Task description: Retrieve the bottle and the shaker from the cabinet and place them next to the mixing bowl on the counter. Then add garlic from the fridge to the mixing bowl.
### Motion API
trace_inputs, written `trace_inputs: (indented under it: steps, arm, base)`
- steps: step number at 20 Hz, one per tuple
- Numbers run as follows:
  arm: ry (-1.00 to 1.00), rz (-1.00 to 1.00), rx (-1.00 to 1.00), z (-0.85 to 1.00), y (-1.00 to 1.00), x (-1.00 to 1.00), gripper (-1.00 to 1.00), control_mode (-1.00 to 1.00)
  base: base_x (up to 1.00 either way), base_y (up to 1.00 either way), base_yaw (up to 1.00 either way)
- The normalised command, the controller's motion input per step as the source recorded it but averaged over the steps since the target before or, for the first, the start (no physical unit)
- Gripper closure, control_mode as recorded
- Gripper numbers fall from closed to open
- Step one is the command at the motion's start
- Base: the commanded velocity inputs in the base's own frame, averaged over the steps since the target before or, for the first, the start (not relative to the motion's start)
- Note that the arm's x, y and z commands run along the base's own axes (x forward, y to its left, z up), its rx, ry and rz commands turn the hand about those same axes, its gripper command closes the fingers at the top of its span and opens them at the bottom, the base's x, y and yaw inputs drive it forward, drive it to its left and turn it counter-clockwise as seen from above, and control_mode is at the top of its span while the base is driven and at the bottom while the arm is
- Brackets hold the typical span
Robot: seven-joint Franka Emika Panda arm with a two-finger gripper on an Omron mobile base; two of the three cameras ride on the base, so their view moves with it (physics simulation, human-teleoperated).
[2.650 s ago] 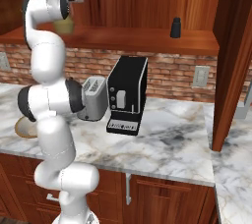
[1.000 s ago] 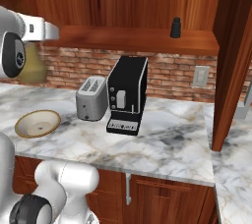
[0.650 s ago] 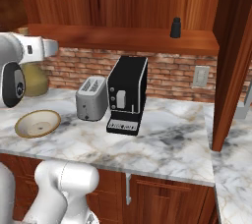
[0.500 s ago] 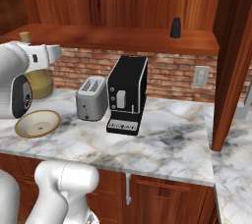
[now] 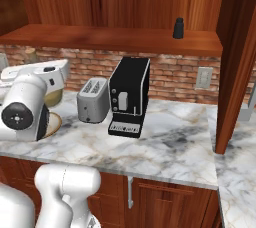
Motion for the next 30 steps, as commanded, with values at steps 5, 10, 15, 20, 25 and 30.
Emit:
trace_inputs:
  steps: [5, 10, 15, 20, 25, 30]
  arm:
    - [0.03, 0.09, 0.0, -0.1, 0.0, 0.0, 1.0, -1.0]
    - [0.03, 0.1, 0.0, -0.22, 0.0, 0.0, 1.0, -1.0]
    - [0.0, 0.07, 0.0, -0.45, 0.0, 0.0, 1.0, -1.0]
    - [0.0, 0.04, 0.0, -0.54, 0.0, 0.0, 1.0, -1.0]
    - [-0.04, 0.03, 0.0, -0.63, 0.07, 0.02, 1.0, -1.0]
    - [-0.11, 0.01, 0.0, -0.68, 0.16, 0.08, 1.0, -1.0]
  base:
    - [0.0, 0.0, 0.0]
    - [0.0, 0.0, 0.0]
    - [0.0, 0.0, 0.0]
    - [0.0, 0.0, 0.0]
    - [0.0, 0.0, 0.0]
    - [0.0, 0.0, 0.0]
